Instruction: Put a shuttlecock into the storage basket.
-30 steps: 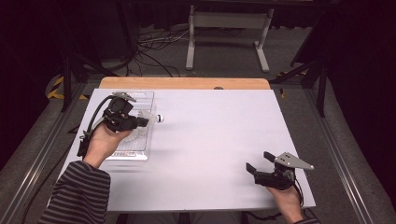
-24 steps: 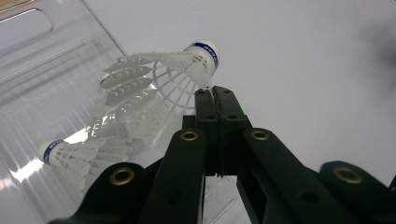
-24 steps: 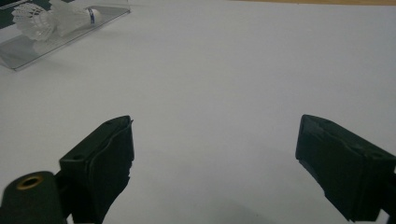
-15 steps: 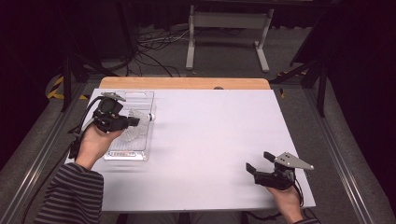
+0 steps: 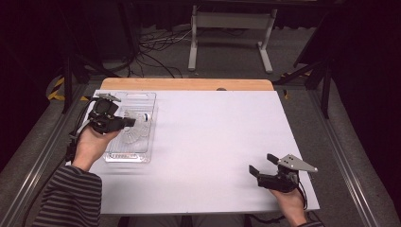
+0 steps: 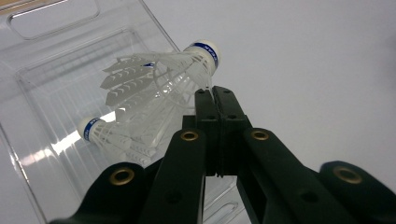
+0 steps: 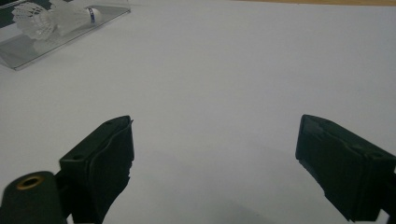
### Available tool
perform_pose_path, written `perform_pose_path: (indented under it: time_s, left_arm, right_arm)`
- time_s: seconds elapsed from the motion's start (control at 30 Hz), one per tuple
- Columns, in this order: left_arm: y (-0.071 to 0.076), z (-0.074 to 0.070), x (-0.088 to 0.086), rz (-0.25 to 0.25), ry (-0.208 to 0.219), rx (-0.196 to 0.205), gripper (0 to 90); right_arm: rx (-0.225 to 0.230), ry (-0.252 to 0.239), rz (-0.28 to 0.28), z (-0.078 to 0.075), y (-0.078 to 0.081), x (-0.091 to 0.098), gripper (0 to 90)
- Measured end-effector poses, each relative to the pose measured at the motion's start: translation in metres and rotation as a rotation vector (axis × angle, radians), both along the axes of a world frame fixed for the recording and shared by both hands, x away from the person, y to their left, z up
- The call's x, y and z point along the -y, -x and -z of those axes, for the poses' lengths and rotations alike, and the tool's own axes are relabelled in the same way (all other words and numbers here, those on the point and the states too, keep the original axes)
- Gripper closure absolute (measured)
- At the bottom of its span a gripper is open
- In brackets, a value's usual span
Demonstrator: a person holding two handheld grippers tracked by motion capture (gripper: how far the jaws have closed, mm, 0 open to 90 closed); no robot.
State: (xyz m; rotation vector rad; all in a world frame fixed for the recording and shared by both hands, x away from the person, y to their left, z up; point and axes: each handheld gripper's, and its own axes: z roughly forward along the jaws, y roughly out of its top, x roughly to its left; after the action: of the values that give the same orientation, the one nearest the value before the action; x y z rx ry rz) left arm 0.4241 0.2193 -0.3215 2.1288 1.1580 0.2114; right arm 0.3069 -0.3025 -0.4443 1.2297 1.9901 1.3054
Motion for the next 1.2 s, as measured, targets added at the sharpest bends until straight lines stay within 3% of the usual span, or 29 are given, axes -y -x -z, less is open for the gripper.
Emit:
perform_pose_path:
  time_s: [0.57, 1.2]
  left_arm:
    - [-0.014, 0.005, -0.011, -0.082, -0.026, 0.009, 90.0]
    - [-0.042, 0.021, -0.009, -0.168, -0.028, -0.035, 89.9]
  right_arm:
    - [0.0, 0.002, -0.003, 0.0, 0.0, 0.0, 12.1]
    - [0.001, 0.001, -0.003, 0.0, 0.0, 0.0, 12.1]
